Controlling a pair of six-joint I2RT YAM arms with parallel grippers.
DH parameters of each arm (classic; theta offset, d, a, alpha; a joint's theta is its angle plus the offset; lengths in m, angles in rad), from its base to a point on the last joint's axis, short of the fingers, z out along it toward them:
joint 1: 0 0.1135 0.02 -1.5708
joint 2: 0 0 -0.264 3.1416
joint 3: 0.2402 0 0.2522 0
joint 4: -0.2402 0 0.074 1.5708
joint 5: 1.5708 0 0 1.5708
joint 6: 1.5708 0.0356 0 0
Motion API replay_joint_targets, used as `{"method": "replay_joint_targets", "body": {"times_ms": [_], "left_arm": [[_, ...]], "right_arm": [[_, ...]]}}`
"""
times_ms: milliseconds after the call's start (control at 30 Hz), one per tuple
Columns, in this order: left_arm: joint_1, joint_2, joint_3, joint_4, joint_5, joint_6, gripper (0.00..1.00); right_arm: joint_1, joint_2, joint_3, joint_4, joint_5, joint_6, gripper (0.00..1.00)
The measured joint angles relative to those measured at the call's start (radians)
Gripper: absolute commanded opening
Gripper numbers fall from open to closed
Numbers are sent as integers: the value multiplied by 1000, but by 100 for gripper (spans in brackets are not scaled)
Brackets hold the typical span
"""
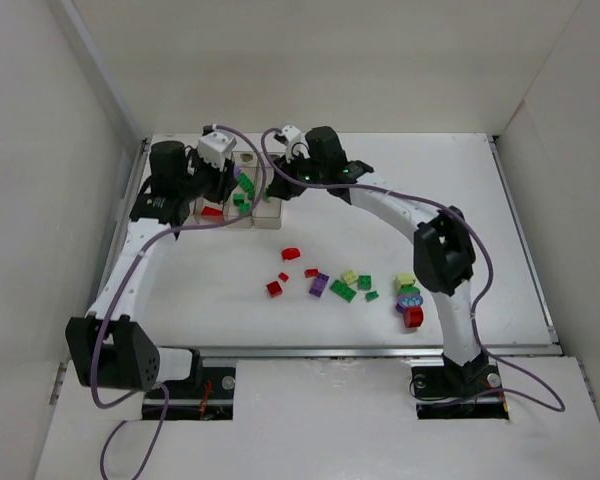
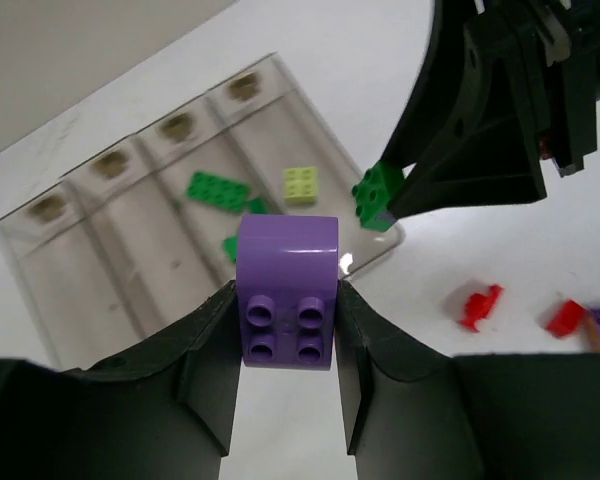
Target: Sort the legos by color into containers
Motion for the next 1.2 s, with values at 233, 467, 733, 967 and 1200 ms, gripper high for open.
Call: {"method": "replay_joint_targets", "body": {"times_ms": [233, 467, 733, 967, 1200], "left_arm": [[35, -159, -193, 204, -294, -82, 0], [45, -148, -222, 261, -403, -100, 0], [58, -37, -249, 395, -496, -76, 0], [76, 153, -249, 543, -558, -5, 0], [171, 431, -53, 522, -551, -36, 0]], "right_arm": [[31, 293, 360, 18, 58, 114, 0], [63, 430, 499, 24, 141, 178, 50], [69, 447, 512, 26, 172, 203, 99], [60, 363, 450, 36, 209, 206, 99], [16, -8, 129, 52, 245, 160, 99]]}}
